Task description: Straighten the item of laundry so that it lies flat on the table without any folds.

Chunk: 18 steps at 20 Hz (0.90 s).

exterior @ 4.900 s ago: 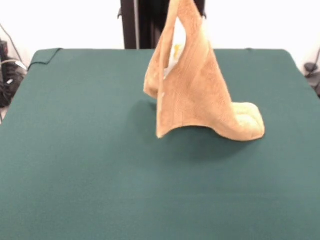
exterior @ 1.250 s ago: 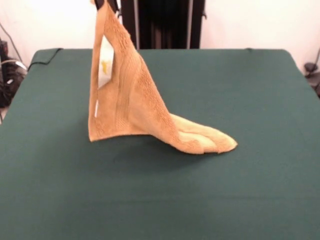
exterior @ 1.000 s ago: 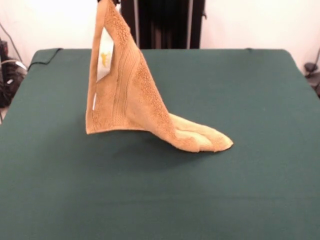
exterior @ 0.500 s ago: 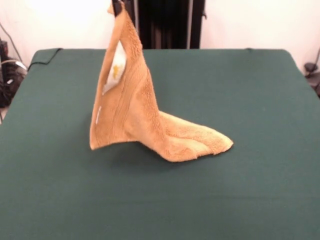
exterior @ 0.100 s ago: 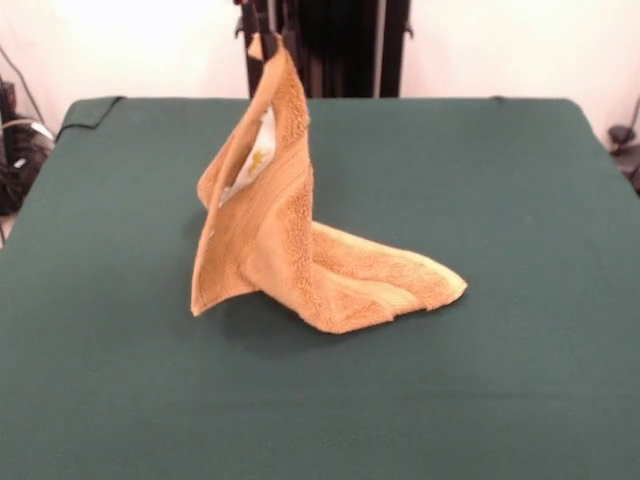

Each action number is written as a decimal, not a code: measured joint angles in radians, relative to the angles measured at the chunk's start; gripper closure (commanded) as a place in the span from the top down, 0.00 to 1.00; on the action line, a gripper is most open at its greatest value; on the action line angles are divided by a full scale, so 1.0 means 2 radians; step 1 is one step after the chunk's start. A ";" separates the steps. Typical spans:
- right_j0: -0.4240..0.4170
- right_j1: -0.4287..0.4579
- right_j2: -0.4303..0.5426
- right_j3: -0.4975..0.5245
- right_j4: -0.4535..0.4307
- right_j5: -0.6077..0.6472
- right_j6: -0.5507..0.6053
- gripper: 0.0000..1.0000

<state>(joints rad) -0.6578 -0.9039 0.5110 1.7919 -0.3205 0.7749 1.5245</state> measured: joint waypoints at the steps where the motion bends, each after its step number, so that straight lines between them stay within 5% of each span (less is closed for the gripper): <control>1: 0.000 0.000 0.000 0.003 0.000 -0.005 0.000 0.00; 18: -0.010 0.002 -0.001 0.037 0.001 -0.053 0.000 0.00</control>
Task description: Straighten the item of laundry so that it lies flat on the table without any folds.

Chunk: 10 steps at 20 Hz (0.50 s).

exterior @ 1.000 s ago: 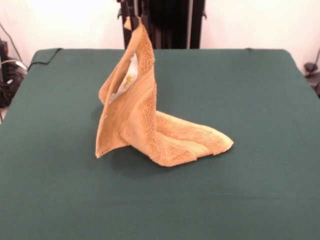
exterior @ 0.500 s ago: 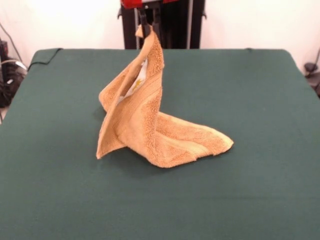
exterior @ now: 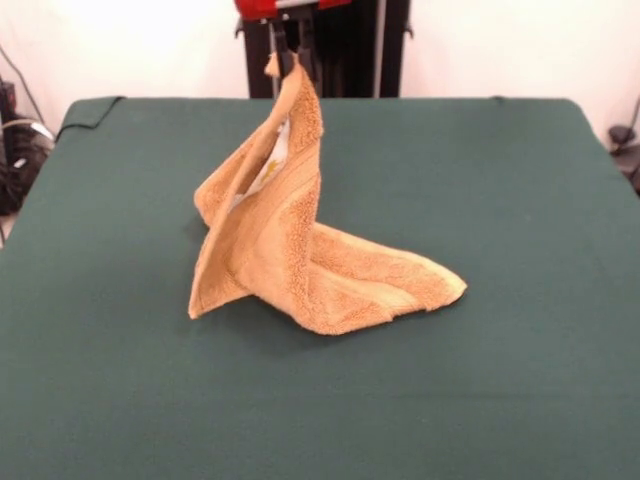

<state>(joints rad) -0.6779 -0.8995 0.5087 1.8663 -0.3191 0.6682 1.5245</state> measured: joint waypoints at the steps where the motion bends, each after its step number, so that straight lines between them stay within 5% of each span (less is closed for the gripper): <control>1: -0.003 0.000 0.000 0.000 0.000 0.000 0.000 0.00; 10: -0.038 0.013 0.000 -0.006 0.000 0.000 0.000 0.00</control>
<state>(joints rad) -0.7546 -0.8727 0.5087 1.8545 -0.3191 0.6682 1.5245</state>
